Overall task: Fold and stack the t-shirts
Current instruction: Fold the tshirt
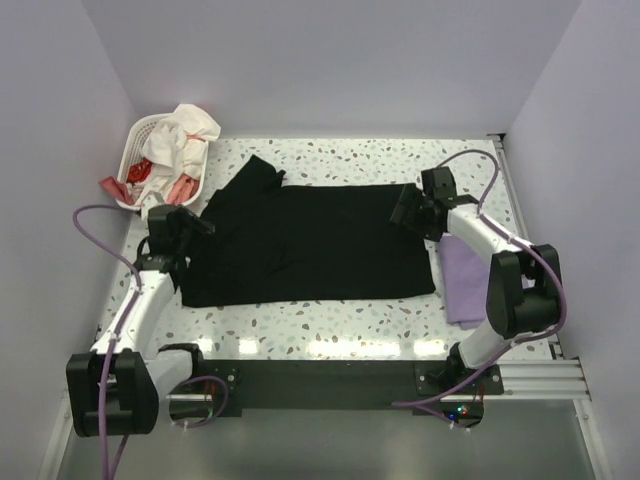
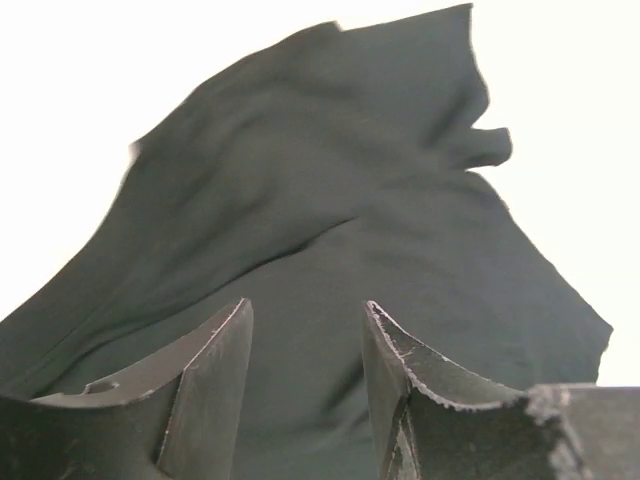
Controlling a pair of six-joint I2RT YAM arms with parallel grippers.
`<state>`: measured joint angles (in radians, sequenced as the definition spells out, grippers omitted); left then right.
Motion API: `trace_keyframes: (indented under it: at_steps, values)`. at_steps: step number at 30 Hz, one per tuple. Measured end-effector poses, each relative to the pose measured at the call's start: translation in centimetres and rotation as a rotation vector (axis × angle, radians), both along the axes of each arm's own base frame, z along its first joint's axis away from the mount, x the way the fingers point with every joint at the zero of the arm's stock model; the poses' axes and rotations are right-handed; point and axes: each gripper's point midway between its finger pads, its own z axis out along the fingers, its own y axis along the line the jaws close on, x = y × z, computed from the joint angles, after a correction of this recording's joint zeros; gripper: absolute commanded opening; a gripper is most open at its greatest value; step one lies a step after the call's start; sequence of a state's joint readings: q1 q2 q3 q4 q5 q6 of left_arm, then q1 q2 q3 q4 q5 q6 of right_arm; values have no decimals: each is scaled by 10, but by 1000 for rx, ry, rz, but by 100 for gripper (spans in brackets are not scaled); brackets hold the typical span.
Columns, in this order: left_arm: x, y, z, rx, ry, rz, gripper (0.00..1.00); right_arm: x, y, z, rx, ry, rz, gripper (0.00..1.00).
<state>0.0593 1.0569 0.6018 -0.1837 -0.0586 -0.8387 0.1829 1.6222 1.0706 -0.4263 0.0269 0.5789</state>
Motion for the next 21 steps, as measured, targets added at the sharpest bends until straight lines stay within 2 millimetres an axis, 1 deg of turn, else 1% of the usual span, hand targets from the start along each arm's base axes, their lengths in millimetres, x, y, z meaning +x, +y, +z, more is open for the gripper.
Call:
trace_keyframes:
  at_steps: [2,4,6,7,9,12,14,15,17,21]
  values:
    - [19,-10,26,24,-46,-46,54,13,6,17,26,-46,15,87]
    - [47,-27,49,63,-79,-113,54,26,13,32,53,-92,30,86]
    - [84,-45,67,108,-95,-181,54,40,18,45,73,-137,42,85]
    - [104,-54,73,131,-105,-214,53,47,21,50,81,-155,49,85]
    - [144,-67,77,177,-110,-264,53,59,23,55,81,-179,57,85]
    - [192,-73,65,256,-83,-309,52,77,26,57,75,-202,70,84]
    - [223,-73,51,309,-60,-335,52,86,28,55,71,-206,78,84]
    - [234,-73,45,327,-57,-345,52,91,29,54,70,-210,82,83]
    - [253,-72,26,380,-34,-374,54,100,31,49,68,-210,91,82]
    - [281,-69,-12,469,12,-427,57,115,37,39,75,-211,118,82]
